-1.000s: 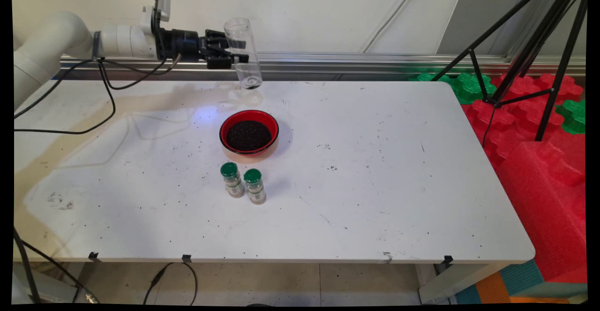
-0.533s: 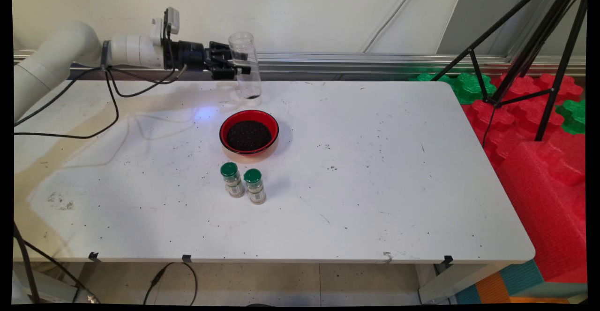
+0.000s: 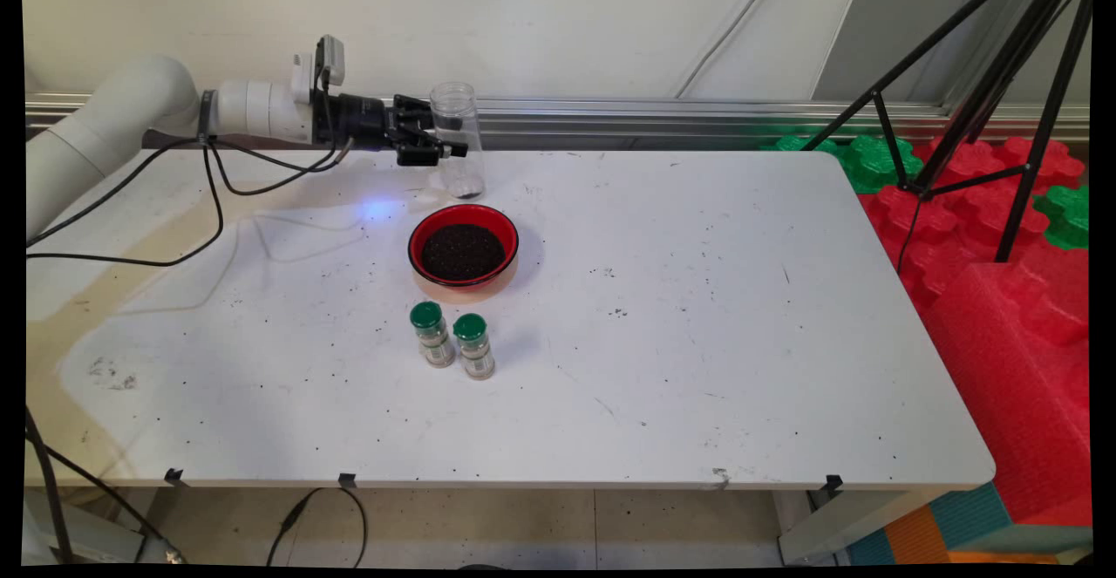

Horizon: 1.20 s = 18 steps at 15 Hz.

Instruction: Place the picked object on the table

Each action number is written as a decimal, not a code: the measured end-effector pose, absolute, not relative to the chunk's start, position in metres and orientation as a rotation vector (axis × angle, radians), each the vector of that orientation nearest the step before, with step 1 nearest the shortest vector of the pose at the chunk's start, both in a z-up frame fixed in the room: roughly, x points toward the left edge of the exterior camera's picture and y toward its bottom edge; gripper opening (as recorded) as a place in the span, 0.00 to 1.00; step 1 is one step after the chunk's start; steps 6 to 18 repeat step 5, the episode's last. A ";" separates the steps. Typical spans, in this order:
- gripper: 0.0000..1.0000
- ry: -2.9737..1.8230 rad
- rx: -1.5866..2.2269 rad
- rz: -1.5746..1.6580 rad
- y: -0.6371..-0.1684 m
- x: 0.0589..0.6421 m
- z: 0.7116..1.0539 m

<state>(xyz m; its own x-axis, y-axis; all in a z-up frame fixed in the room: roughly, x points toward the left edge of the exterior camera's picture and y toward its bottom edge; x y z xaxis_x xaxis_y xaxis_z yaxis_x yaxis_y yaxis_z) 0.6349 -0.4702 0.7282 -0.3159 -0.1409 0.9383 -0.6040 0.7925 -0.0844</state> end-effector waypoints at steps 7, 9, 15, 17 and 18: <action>1.00 -1.878 0.562 0.518 -0.470 0.636 0.719; 1.00 -1.878 0.562 0.518 -0.470 0.636 0.719; 1.00 -1.878 0.562 0.518 -0.470 0.636 0.719; 1.00 -1.878 0.562 0.518 -0.470 0.636 0.719; 1.00 -1.878 0.562 0.518 -0.470 0.636 0.719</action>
